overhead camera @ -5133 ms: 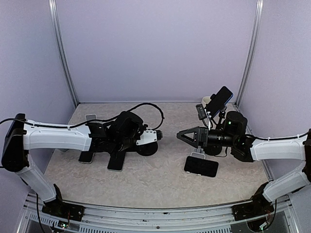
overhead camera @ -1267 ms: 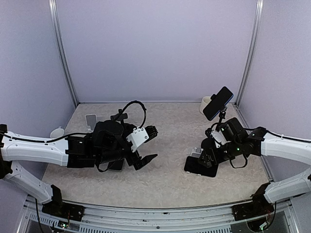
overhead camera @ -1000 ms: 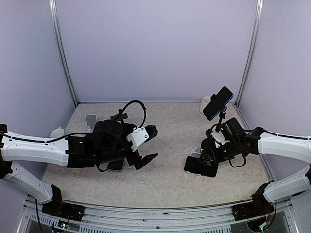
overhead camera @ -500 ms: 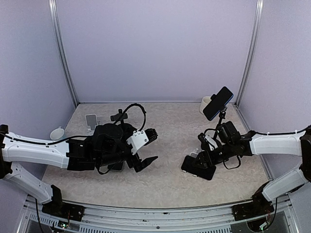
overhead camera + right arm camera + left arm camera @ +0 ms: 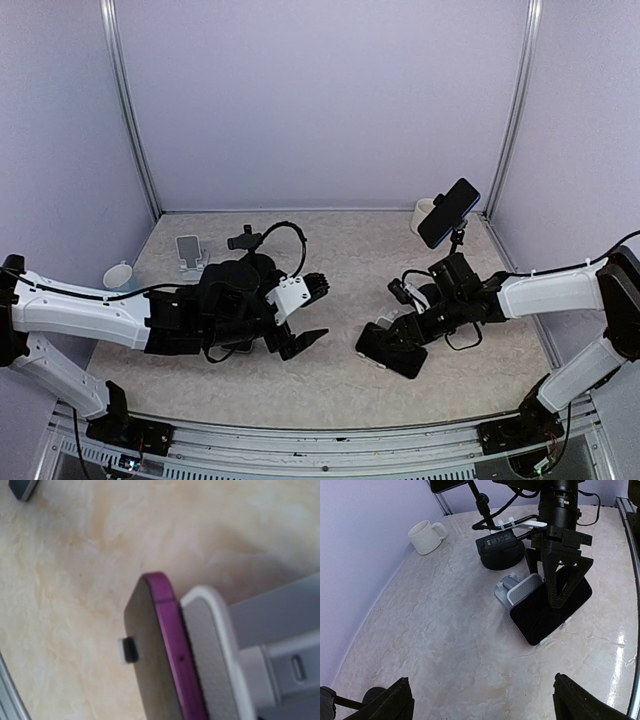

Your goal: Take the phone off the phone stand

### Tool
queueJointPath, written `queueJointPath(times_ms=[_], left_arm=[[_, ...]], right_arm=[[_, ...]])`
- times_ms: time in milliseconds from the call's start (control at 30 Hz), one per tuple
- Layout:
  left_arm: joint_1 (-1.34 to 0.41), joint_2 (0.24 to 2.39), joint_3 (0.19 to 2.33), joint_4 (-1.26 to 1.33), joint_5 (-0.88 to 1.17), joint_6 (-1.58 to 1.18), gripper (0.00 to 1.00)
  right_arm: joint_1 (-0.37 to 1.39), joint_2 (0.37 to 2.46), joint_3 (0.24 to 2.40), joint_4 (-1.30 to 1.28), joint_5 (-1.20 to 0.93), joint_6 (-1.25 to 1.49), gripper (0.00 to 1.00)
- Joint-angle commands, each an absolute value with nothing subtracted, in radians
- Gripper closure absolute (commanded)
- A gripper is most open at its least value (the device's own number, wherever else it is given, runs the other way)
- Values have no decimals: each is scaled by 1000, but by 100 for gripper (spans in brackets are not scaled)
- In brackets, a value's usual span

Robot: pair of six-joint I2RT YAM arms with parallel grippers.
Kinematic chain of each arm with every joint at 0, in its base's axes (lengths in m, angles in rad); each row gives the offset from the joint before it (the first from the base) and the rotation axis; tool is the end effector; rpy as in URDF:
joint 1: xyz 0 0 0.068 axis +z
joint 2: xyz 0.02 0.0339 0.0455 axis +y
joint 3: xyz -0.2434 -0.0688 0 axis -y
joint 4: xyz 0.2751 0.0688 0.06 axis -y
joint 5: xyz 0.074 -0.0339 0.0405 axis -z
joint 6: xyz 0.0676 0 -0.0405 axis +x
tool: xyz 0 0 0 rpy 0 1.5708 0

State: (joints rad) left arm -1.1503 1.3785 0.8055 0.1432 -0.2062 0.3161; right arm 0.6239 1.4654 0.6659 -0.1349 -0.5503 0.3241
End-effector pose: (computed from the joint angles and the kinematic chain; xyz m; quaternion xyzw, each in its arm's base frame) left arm 0.1615 -0.3272 0.1953 0.5190 0.6592 -0.1384 0.5262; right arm 0.2288 0.2083 0.0943 -0.2206 0.8911 0.3670 0.1501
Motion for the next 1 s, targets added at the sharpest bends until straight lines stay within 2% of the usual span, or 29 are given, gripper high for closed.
queueJointPath(times_ms=[0, 100, 267, 367, 567, 700, 967], left_arm=[[-1160, 1385, 783, 189, -182, 301, 6], [-1163, 1389, 772, 203, -174, 297, 6], [-1167, 1402, 779, 205, -177, 312, 6], [-1168, 1410, 781, 213, -175, 316, 6], [-1169, 1443, 795, 228, -155, 324, 6], [-1172, 1454, 807, 225, -159, 330, 6], [-1175, 1464, 819, 209, -161, 338, 6]], right_arm=[[637, 1437, 666, -149, -556, 325, 28], [637, 1387, 625, -173, -548, 332, 28], [628, 1306, 553, -194, -534, 385, 22], [624, 1273, 519, -194, -541, 407, 25], [623, 1247, 494, -169, -563, 418, 45], [623, 1246, 505, -158, -576, 406, 63], [621, 1245, 521, -172, -561, 380, 88]])
